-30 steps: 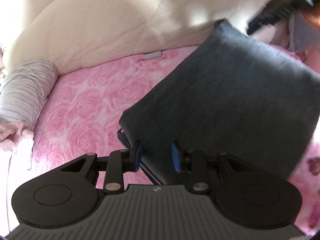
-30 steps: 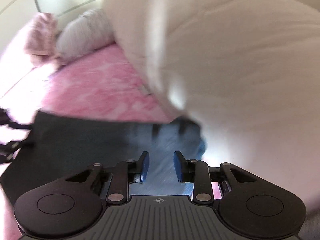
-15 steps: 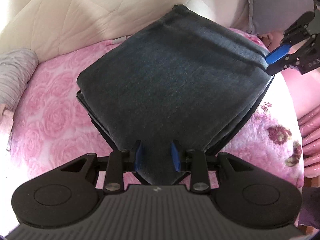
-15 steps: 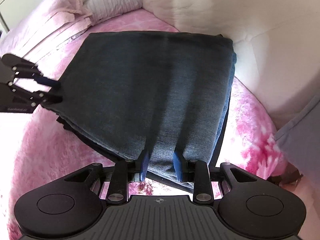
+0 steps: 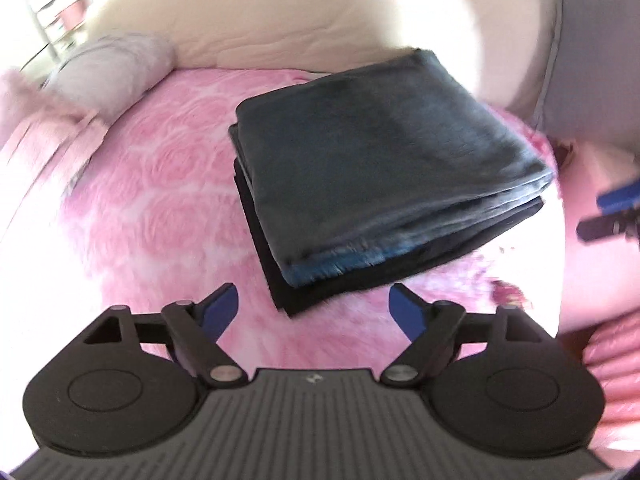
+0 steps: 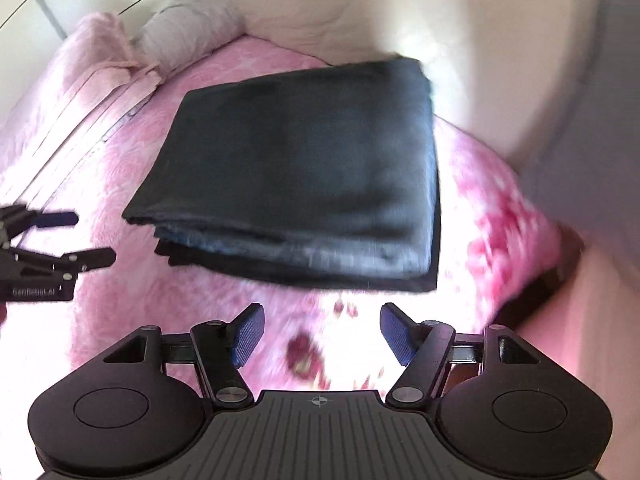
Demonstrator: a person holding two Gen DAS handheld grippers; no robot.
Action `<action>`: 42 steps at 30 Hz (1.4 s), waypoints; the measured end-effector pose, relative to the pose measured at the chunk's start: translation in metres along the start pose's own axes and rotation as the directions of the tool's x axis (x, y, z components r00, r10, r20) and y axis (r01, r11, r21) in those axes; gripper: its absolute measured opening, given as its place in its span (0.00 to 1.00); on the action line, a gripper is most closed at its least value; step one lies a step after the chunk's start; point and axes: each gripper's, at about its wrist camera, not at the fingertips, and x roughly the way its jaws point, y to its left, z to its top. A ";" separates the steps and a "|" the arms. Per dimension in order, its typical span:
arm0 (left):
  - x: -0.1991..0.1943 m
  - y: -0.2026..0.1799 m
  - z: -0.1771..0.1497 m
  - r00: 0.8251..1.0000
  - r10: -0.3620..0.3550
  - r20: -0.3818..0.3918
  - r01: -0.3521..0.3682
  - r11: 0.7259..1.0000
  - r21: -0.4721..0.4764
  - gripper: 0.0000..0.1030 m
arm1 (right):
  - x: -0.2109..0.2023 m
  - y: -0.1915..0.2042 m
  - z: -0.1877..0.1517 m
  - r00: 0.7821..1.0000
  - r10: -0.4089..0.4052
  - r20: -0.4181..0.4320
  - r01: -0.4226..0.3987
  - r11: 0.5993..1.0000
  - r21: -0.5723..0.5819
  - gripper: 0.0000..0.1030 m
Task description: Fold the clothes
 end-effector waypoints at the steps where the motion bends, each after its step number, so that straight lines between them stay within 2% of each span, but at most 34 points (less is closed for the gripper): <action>1: -0.009 -0.001 -0.007 1.000 -0.006 0.012 0.006 1.000 -0.031 0.80 | -0.009 0.004 -0.007 1.000 -0.009 0.006 0.009 1.000 0.019 0.65; 5: -0.049 -0.002 -0.034 0.994 -0.061 0.089 0.075 0.984 -0.159 0.80 | -0.044 0.022 -0.034 0.999 -0.047 0.027 0.045 0.995 0.093 0.65; 8: -0.084 0.003 -0.052 0.985 -0.110 0.134 0.138 0.966 -0.218 0.80 | -0.073 0.041 -0.055 0.996 -0.077 0.053 0.069 0.988 0.136 0.65; 11: -0.121 0.008 -0.066 0.975 -0.149 0.164 0.181 0.962 -0.206 0.80 | -0.106 0.069 -0.078 0.990 -0.105 0.097 0.090 0.984 0.156 0.66; 14: -0.154 0.011 -0.078 0.973 -0.130 0.188 0.160 0.975 -0.154 0.81 | -0.131 0.099 -0.098 0.985 -0.134 0.111 0.114 0.979 0.168 0.66; 17: -0.183 0.018 -0.091 0.966 -0.130 0.226 0.170 0.971 -0.171 0.85 | -0.154 0.124 -0.112 0.981 -0.139 0.138 0.112 0.975 0.191 0.66; 21: -0.212 0.020 -0.102 0.968 -0.124 0.218 0.167 0.968 -0.190 0.89 | -0.171 0.132 -0.110 0.977 -0.150 0.153 0.122 0.976 0.179 0.66; 25: -0.230 0.015 -0.107 0.970 -0.133 0.201 0.172 0.966 -0.193 0.89 | -0.187 0.141 -0.107 0.972 -0.161 0.169 0.133 0.977 0.167 0.66; 27: -0.237 0.010 -0.107 0.971 -0.112 0.210 0.152 0.971 -0.184 0.89 | -0.195 0.145 -0.106 0.970 -0.166 0.177 0.138 0.977 0.161 0.66; 32: -0.242 -0.006 -0.094 0.968 -0.100 0.232 0.143 0.974 -0.177 0.89 | -0.206 0.146 -0.096 0.967 -0.172 0.190 0.154 0.982 0.110 0.66; 33: -0.243 -0.010 -0.091 0.968 -0.098 0.230 0.140 0.975 -0.174 0.89 | -0.207 0.144 -0.094 0.967 -0.174 0.188 0.158 0.983 0.097 0.68; 34: -0.243 -0.013 -0.088 0.969 -0.096 0.228 0.137 0.976 -0.171 0.90 | -0.208 0.143 -0.092 0.967 -0.175 0.187 0.162 0.983 0.085 0.74; 36: -0.242 -0.019 -0.083 0.972 -0.089 0.219 0.129 0.975 -0.178 0.97 | -0.209 0.138 -0.091 0.966 -0.179 0.188 0.166 0.983 0.081 0.81; 42: -0.236 -0.034 -0.081 0.984 -0.069 0.165 0.100 0.978 -0.186 0.98 | -0.210 0.128 -0.092 0.966 -0.183 0.186 0.173 0.983 0.067 0.81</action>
